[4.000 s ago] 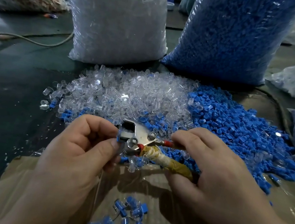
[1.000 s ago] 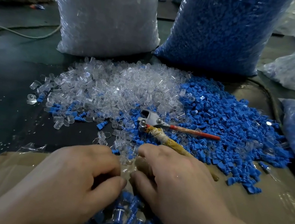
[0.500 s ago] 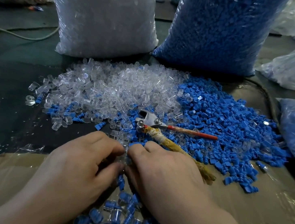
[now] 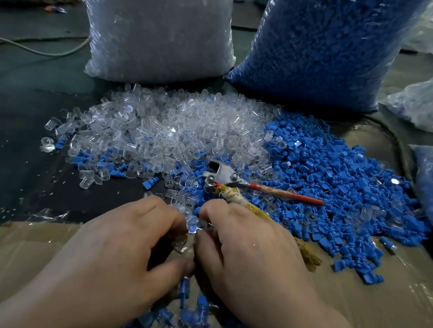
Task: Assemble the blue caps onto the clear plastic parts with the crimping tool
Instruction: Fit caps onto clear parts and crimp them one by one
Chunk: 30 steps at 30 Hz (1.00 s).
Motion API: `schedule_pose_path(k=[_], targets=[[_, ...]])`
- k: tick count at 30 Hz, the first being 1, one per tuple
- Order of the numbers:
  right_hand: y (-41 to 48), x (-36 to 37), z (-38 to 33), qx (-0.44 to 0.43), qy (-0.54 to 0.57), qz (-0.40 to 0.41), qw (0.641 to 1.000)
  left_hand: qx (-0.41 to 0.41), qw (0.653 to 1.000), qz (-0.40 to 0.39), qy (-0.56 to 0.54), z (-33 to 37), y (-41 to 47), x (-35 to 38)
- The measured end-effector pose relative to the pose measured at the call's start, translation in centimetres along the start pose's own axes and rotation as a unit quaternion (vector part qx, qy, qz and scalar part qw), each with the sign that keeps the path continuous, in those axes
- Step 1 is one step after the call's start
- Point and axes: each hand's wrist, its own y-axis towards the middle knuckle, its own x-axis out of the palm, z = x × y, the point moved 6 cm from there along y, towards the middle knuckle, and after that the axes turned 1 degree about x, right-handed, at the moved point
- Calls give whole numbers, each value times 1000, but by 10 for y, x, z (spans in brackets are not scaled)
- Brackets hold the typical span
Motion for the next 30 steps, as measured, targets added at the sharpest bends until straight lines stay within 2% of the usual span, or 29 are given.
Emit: schedule_pose_path(k=[7,14,20,24,27,30], targets=[[-2,-3,-2,-11,12,13,1000,-29,997,51,-44,-7,0,1],[-4,-7,-5,-29,34,15,999,-10,985,110,-136,0,-2,-7],[-5,-8,-10,-55,57,28,996,-92,933,117,-327,-15,-3,4],[-5,-12,-5,-41,101,78,991,-100,889,148,-422,-26,0,0],[-7,-18,1,-12,182,119,976,-102,861,146,-476,-27,0,0],[-8,-18,4,16,291,122,949,-103,853,124,-496,-20,-1,4]])
